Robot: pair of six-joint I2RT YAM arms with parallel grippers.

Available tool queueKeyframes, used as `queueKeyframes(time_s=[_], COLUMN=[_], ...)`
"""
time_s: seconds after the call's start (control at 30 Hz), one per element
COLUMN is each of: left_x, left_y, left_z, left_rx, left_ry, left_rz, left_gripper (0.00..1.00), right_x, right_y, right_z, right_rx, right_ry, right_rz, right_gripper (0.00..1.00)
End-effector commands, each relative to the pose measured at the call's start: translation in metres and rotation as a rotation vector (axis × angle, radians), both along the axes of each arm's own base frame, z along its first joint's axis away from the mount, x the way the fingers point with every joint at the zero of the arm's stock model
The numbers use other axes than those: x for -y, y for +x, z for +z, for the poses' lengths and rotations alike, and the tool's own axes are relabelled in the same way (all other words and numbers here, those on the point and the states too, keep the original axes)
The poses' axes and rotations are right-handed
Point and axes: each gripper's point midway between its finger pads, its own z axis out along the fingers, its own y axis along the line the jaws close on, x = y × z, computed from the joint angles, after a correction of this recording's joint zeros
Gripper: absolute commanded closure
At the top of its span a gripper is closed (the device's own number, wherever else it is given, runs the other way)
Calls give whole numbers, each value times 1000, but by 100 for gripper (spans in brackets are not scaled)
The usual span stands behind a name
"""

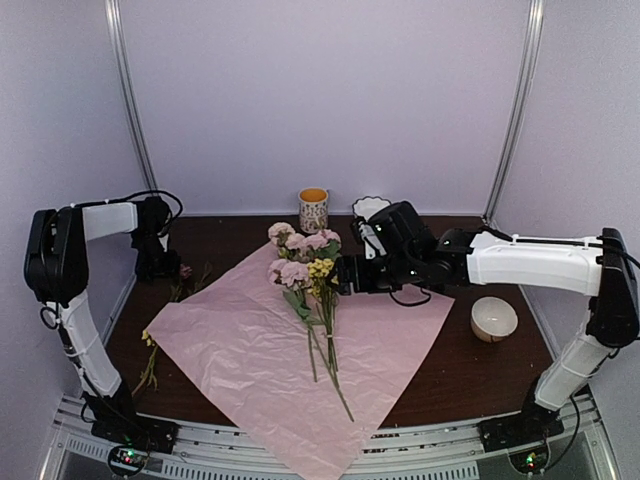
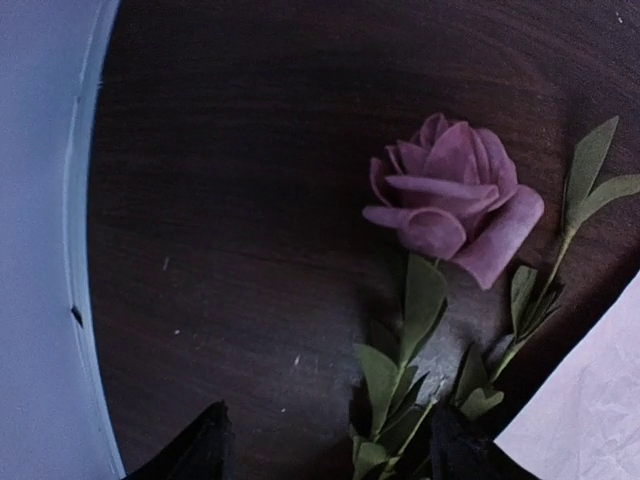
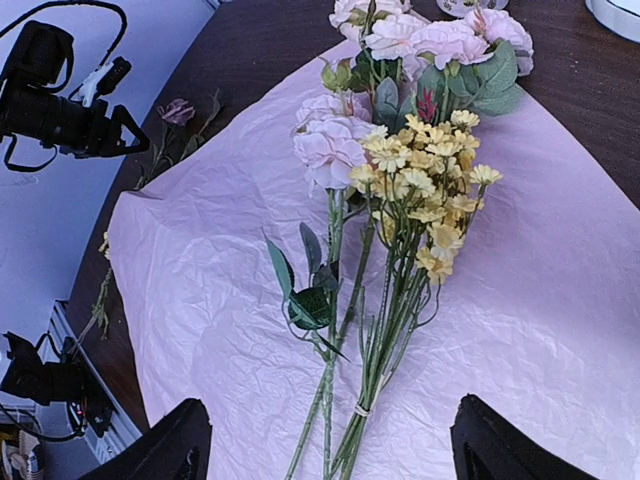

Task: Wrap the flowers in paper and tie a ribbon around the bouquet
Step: Place the fake flower on the flattened wrapping paper, then pick up the fake flower from the corner of the board.

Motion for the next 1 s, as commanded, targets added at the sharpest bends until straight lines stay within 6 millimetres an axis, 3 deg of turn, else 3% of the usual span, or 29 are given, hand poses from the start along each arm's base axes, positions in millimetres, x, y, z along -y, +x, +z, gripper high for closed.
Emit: queueKeyframes(time_s=[0.0, 0.1, 0.2, 0.43, 0.5, 0.57, 0.67, 0.73, 0.8, 0.87, 0.97], left_x=[16, 10, 5, 9, 12, 13, 2, -15, -39, -65, -102], left_y=[33, 37, 33, 35, 33, 31, 31, 37, 45, 49, 41], left_z=[4, -16, -38, -43, -45, -45, -38, -16, 26, 81, 186], left_rx=[67, 27, -40, -93, -120, -139, -111, -53, 45, 153, 305], left_ry=[-86, -58, -36, -53, -62, -67, -17, 76, 213, 371, 634], left_rz=[-37, -4, 28, 21, -6, -23, -5, 31, 74, 125, 220], left_gripper=[31, 34, 45, 50, 64, 96, 100, 100, 100, 100, 100], right_x=[13, 13, 17, 34, 36, 38, 40, 40, 41, 43, 42], right_y=[-1, -1, -1, 3, 4, 4, 5, 5, 4, 3, 2], right_z=[-18, -19, -19, -15, -13, -10, -4, 0, 2, 4, 6], right_rx=[2, 0, 14, 59, 70, 80, 95, 102, 107, 113, 119], right_ry=[-108, -115, -130, -214, -221, -222, -220, -217, -218, -222, -215], right_rz=[-11, -7, -10, -35, -40, -43, -49, -47, -42, -38, -27], right_gripper=[16, 16, 15, 15, 15, 15, 15, 15, 15, 15, 14])
